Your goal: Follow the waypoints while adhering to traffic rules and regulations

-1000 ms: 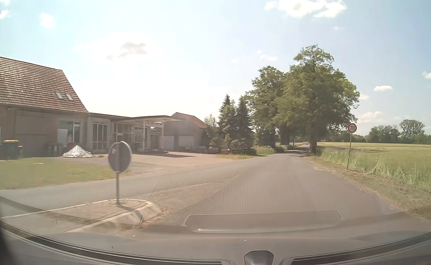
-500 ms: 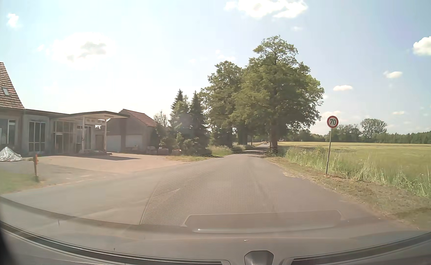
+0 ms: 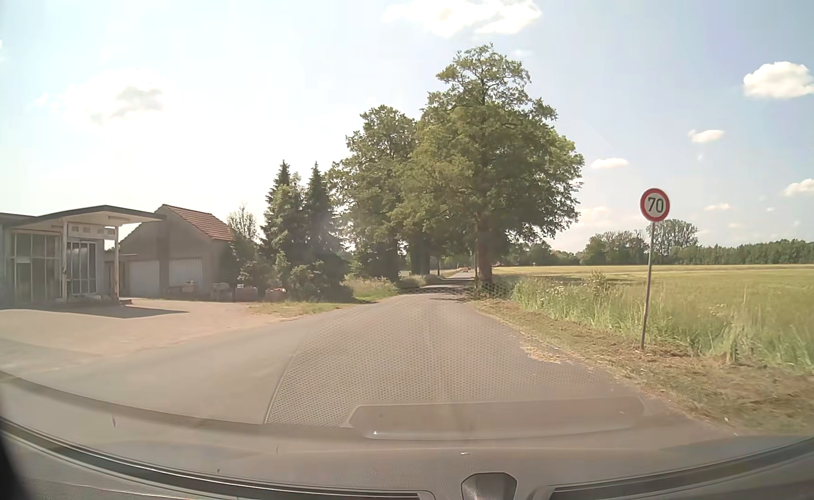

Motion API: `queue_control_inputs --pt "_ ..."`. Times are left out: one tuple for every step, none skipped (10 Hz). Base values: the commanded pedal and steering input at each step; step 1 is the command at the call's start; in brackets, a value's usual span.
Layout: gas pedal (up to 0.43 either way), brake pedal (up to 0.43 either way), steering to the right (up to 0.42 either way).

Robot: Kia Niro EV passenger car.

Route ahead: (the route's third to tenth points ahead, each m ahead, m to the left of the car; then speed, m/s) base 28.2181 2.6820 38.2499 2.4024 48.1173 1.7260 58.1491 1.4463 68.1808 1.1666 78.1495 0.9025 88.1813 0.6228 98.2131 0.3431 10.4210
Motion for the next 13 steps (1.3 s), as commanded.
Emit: queue_control_inputs --pt "0.398 0.006 -0.003" --pt "0.398 0.006 -0.003" --pt "0.421 0.006 -0.003" --pt "0.441 0.012 -0.003" --pt "0.441 0.006 -0.003" --pt "0.441 0.006 -0.003" --pt "0.441 0.006 -0.003" --pt "0.441 0.006 -0.003" --pt "0.441 0.006 -0.003" --pt "0.441 0.006 -0.003" --pt "0.441 0.006 -0.003" --pt "0.441 0.006 -0.003" --pt "0.441 0.006 -0.003"
